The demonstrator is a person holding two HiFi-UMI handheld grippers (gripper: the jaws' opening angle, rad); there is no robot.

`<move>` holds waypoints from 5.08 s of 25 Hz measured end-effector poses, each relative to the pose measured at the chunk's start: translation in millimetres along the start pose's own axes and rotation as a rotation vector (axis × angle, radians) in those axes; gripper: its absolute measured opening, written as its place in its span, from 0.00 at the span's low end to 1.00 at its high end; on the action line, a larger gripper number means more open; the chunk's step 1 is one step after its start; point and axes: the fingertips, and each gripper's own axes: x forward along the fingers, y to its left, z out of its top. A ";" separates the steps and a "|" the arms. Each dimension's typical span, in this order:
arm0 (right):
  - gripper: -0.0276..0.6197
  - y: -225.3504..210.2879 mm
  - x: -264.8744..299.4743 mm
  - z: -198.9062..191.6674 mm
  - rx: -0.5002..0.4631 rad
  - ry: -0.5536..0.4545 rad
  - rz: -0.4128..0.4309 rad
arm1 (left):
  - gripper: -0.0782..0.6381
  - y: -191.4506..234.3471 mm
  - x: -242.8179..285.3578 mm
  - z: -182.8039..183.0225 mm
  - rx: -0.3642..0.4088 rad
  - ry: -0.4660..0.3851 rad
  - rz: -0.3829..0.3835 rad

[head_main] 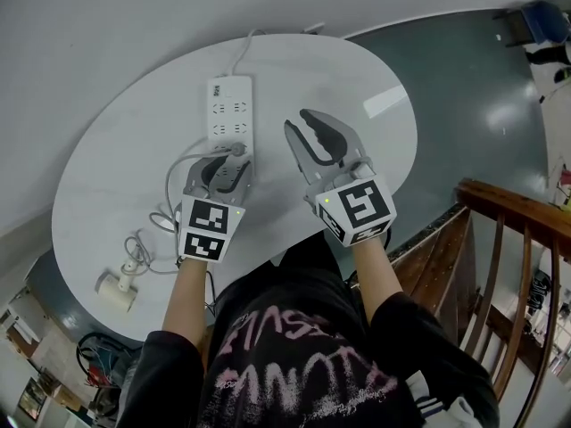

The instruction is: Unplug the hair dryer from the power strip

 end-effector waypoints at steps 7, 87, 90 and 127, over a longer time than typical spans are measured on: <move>0.21 -5.6 -2.7 -4.9 0.007 0.009 -0.012 | 0.33 6.2 10.1 0.6 -0.004 0.029 0.040; 0.08 54.5 119.3 -76.3 -0.373 0.458 0.399 | 0.20 8.4 9.5 6.3 0.026 0.022 0.055; 0.08 54.0 119.4 -77.2 -0.357 0.466 0.410 | 0.20 8.4 9.9 5.9 0.026 0.027 0.053; 0.08 57.1 122.6 -76.9 -0.375 0.489 0.366 | 0.17 10.0 2.6 6.6 0.091 0.011 0.089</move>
